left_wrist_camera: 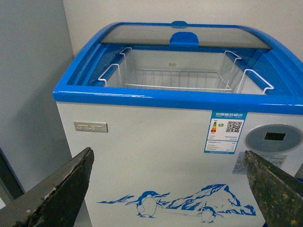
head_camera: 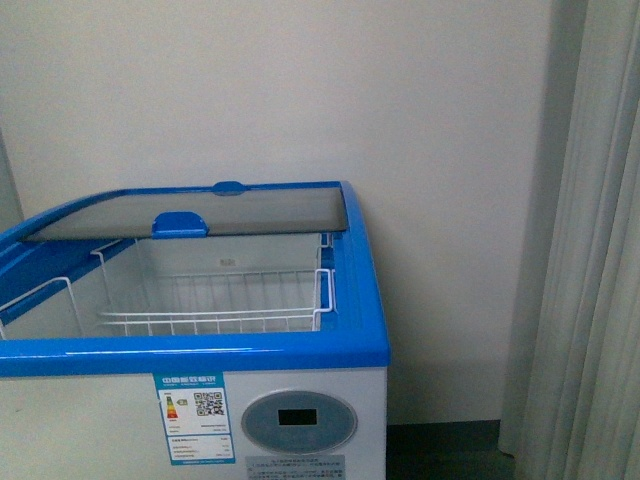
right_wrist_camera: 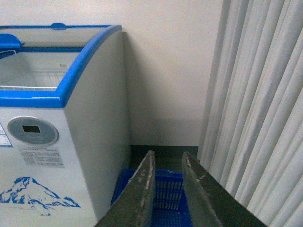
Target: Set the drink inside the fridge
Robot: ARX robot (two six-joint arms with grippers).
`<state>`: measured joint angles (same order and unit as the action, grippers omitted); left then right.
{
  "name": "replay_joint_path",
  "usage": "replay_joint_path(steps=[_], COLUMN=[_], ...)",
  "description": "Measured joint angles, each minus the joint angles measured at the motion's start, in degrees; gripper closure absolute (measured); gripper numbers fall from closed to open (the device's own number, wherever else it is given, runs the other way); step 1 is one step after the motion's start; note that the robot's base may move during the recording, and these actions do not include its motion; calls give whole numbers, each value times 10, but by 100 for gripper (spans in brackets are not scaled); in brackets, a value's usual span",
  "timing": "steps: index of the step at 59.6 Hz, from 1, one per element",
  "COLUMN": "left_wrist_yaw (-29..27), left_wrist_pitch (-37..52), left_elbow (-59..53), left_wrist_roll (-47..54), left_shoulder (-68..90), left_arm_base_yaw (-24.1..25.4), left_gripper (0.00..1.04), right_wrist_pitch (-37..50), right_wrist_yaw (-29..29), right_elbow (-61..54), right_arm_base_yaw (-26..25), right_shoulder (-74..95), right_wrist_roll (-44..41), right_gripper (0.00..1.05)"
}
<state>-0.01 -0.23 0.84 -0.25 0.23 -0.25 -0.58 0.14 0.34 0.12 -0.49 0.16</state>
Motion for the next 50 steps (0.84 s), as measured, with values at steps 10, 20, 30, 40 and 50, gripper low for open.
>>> replay_joint_path(steps=[10, 20, 30, 40, 50], left_wrist_yaw=[0, 0, 0, 0, 0], left_wrist_pitch=[0, 0, 0, 0, 0], left_elbow=[0, 0, 0, 0, 0], left_wrist_roll=[0, 0, 0, 0, 0], left_shoulder=[0, 0, 0, 0, 0], left_arm_base_yaw=[0, 0, 0, 0, 0], left_gripper=[8, 8, 8, 8, 8], right_wrist_pitch=[0, 0, 0, 0, 0], right_wrist_yaw=[0, 0, 0, 0, 0], right_elbow=[0, 0, 0, 0, 0], right_arm_base_yaw=[0, 0, 0, 0, 0], right_shoulder=[0, 0, 0, 0, 0], right_wrist_roll=[0, 0, 0, 0, 0], right_gripper=[30, 6, 7, 7, 7])
